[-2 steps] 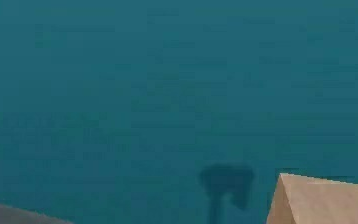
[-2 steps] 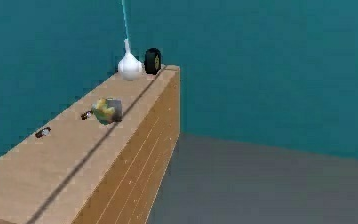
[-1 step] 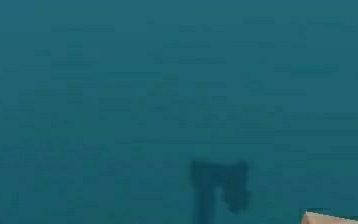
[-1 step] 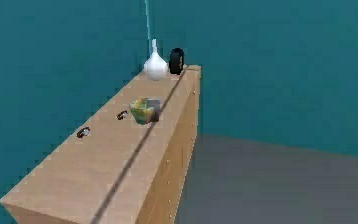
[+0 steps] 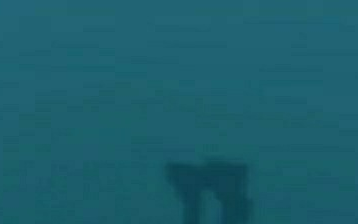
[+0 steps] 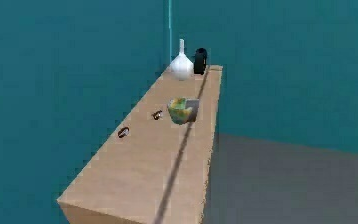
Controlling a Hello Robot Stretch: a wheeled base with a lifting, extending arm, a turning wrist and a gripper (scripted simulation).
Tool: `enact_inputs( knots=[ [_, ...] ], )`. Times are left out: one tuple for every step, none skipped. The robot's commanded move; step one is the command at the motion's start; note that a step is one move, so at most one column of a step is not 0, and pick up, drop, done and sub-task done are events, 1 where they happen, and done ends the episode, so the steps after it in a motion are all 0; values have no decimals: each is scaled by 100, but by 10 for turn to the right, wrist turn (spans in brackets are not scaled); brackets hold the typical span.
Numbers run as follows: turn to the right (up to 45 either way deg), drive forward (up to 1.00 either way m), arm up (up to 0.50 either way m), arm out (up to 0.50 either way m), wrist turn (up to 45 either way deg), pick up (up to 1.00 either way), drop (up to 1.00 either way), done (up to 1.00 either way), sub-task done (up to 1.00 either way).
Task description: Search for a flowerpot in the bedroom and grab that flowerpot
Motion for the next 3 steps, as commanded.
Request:
enact_inputs(
  knots=[
    [-450, 0, 0, 0, 0, 0, 0, 0, 0],
    [-450, 0, 0, 0, 0, 0, 0, 0, 0],
    [-180, 0, 0, 0, 0, 0, 0, 0, 0]
  ],
)
